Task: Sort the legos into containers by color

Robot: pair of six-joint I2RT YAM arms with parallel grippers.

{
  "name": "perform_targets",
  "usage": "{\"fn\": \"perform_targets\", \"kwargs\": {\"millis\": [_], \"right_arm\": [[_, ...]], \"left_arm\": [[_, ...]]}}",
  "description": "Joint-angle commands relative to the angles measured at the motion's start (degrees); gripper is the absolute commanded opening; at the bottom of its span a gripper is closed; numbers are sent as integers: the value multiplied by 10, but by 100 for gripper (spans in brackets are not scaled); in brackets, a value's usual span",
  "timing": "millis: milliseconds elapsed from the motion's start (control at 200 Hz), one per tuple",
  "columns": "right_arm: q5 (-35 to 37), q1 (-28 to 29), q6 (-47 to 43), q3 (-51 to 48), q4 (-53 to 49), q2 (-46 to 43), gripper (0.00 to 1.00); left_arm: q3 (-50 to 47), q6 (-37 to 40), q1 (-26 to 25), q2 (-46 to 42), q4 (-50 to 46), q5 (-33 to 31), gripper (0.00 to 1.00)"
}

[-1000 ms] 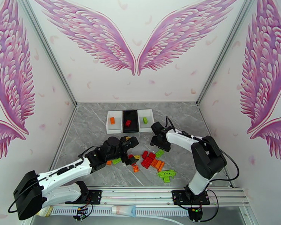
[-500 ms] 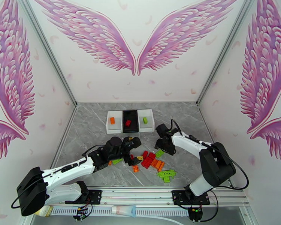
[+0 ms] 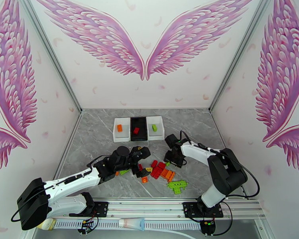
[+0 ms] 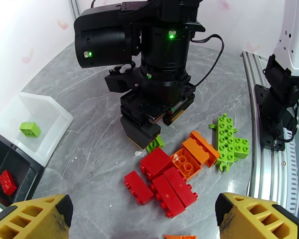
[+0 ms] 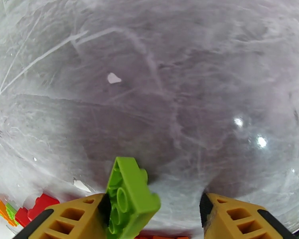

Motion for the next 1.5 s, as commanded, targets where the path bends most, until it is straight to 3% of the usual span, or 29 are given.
{"fn": "perform_targets", "kwargs": {"millis": [0, 385, 585, 870, 1130, 1494], "right_arm": [[-7, -1, 2, 23, 3, 17, 55], [-1, -1, 1, 48, -22, 29, 21], [13, -2, -16, 79, -48, 13, 14], [37, -1, -169, 233, -46, 27, 14], [89, -3, -294, 392, 6, 127, 15], [98, -2, -314, 547, 41, 285, 15]], "left_arm": [[-10, 9, -1, -11, 11, -4, 99], [-19, 2, 0, -21, 16, -19, 99], [-34, -21, 1, -48, 19, -34, 99], [-40, -70, 30, -61, 55, -62, 99], [-26, -79, 52, -20, 99, -89, 99], [-7, -105, 69, 1, 98, -112, 99]]}}
